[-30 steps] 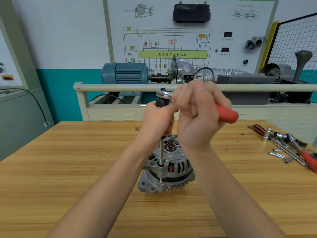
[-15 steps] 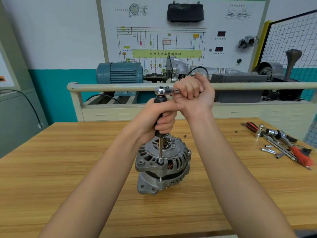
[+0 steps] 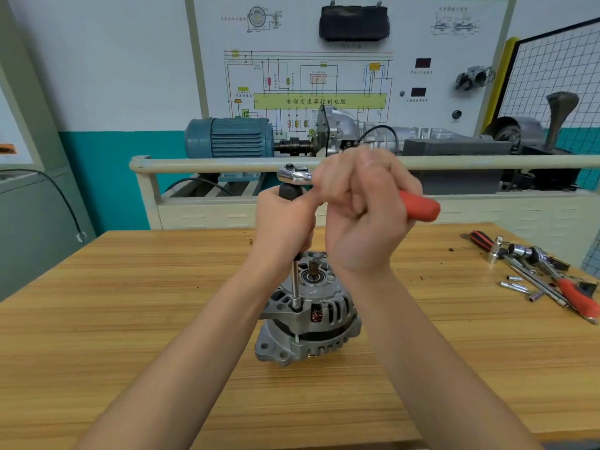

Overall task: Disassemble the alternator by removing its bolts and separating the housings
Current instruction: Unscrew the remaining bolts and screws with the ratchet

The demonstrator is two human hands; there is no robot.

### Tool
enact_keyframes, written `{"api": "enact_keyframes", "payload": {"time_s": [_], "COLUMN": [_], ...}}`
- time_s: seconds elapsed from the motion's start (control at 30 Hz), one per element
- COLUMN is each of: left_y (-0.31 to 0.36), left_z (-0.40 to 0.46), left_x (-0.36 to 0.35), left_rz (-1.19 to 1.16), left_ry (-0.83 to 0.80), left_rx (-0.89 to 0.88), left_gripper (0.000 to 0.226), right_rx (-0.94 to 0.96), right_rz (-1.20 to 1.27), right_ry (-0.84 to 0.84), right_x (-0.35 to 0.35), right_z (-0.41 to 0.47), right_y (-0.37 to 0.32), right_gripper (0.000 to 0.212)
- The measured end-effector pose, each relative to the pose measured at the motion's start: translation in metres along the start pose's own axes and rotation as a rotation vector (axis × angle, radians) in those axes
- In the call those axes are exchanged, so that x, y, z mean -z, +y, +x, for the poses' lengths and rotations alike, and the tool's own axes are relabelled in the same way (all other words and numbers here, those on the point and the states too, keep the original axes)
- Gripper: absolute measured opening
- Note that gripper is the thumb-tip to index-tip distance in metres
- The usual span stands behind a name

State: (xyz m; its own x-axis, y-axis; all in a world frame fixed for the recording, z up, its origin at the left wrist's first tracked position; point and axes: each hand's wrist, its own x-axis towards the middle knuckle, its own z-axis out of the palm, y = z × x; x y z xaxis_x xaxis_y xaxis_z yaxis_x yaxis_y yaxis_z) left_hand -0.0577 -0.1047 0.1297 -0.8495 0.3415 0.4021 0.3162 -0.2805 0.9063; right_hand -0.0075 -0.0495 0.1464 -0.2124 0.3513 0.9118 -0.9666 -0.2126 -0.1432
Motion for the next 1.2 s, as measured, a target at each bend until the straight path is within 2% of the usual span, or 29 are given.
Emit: {"api": "enact_keyframes", "payload": {"time_s": [0.07,0.2,0.3,0.37,0.47,0.53,0.63,0.7,0.77,0.87,0.93,1.03,1.13,1.2], "left_y": [0.001,0.01,0.013,0.013,0.011,0.01,0.005,0.002,0.002,0.004,0.007,0.008,0.008,0.009], "left_z": [0.001,0.005,0.007,0.006,0.005,0.004,0.003,0.002,0.002,0.006,0.009,0.012,0.012,0.012], "left_x": [0.005,0.016,0.016,0.015,0.014,0.009,0.002,0.0,0.002,0.012,0.019,0.023,0.024,0.026], "left_rz": [-0.015,-0.073,-0.124,-0.144,-0.114,-0.071,0.005,0.022,0.011,-0.033,-0.071,-0.126,-0.195,-0.204], "left_ry": [-0.092,-0.393,-0.54,-0.569,-0.439,-0.274,-0.017,0.054,0.038,-0.096,-0.224,-0.374,-0.498,-0.53], "left_rx": [0.017,0.044,0.111,0.156,0.151,0.11,0.032,-0.017,-0.016,0.045,0.06,0.07,0.141,0.172], "left_gripper": [0.045,0.037,0.037,0.042,0.054,0.057,0.048,0.039,0.036,0.042,0.04,0.035,0.037,0.041], "right_rx": [-0.168,-0.575,-0.693,-0.685,-0.568,-0.437,-0.174,-0.036,-0.011,-0.127,-0.314,-0.577,-0.65,-0.626], "right_rz": [0.197,0.69,0.876,0.859,0.711,0.546,0.254,0.024,-0.069,0.141,0.357,0.674,0.794,0.761], "right_ry": [0.039,0.379,0.506,0.523,0.473,0.357,0.093,-0.008,-0.038,-0.037,0.085,0.355,0.466,0.475], "right_x": [0.011,0.036,0.042,0.04,0.033,0.025,0.009,0.001,-0.001,0.008,0.018,0.032,0.035,0.032], "right_z": [0.011,0.031,0.037,0.037,0.031,0.023,0.007,-0.001,-0.002,0.01,0.02,0.031,0.037,0.035], "right_y": [-0.004,0.003,0.015,0.016,0.009,0.003,-0.001,0.001,0.002,0.003,0.004,0.013,0.02,0.019], "right_gripper": [0.045,0.047,0.046,0.045,0.046,0.047,0.045,0.038,0.035,0.041,0.049,0.046,0.045,0.045]}}
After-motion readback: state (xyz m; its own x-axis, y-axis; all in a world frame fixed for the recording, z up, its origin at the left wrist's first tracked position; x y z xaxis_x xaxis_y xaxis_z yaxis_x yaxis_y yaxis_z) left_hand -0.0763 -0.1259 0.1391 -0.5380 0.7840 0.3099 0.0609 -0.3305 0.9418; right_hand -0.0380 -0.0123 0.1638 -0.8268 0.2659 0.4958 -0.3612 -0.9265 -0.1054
